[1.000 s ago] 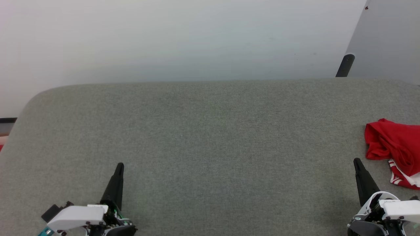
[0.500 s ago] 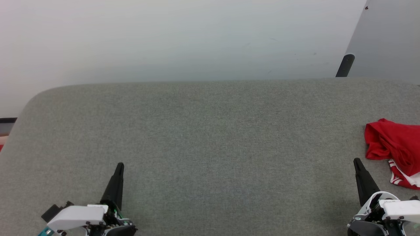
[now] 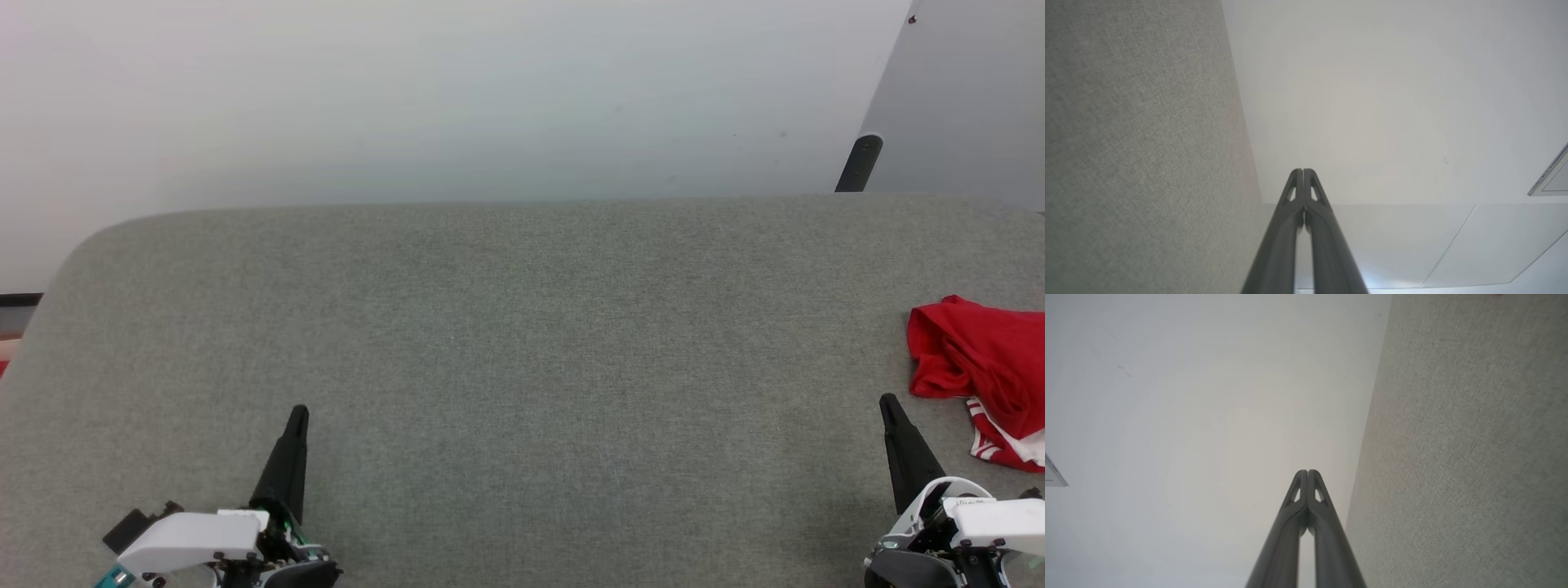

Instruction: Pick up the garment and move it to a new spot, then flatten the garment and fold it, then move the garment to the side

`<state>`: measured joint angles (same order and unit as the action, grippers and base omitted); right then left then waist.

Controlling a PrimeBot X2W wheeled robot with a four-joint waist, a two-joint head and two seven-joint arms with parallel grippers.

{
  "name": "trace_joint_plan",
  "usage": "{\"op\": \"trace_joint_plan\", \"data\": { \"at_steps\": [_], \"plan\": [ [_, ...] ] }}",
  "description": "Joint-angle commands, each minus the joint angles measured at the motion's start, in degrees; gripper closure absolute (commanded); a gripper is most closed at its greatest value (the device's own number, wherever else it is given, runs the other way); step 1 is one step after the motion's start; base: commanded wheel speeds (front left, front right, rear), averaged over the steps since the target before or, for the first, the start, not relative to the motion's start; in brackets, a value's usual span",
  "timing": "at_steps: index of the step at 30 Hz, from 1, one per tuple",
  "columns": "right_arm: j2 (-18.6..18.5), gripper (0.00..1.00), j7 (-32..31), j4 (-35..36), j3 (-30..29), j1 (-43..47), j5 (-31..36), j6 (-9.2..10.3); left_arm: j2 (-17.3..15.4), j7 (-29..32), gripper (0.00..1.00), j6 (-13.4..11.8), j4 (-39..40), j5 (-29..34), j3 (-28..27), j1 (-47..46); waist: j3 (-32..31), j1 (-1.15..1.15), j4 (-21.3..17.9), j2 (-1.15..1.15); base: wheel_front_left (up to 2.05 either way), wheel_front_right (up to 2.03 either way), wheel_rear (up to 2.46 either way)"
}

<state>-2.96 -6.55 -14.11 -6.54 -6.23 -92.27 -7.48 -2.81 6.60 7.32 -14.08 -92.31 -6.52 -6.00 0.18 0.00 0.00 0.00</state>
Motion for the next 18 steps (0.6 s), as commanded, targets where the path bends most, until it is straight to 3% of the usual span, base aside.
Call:
{"op": "trace_joint_plan", "data": {
  "at_steps": [1, 18],
  "plan": [
    [0.2, 1.00, 0.0, 0.0, 0.0, -0.1, -0.3, -0.02, 0.0, 0.1, 1.00, 0.3, 0.0, -0.2, -0.1, -0.6, 0.0, 0.00, 0.0, 0.00, 0.00, 0.00, 0.00],
    [0.2, 1.00, 0.0, 0.0, 0.0, -0.1, -0.3, -0.02, 0.0, 0.1, 1.00, 0.4, 0.0, -0.2, -0.1, -0.6, 0.0, 0.00, 0.0, 0.00, 0.00, 0.00, 0.00]
  ]
}}
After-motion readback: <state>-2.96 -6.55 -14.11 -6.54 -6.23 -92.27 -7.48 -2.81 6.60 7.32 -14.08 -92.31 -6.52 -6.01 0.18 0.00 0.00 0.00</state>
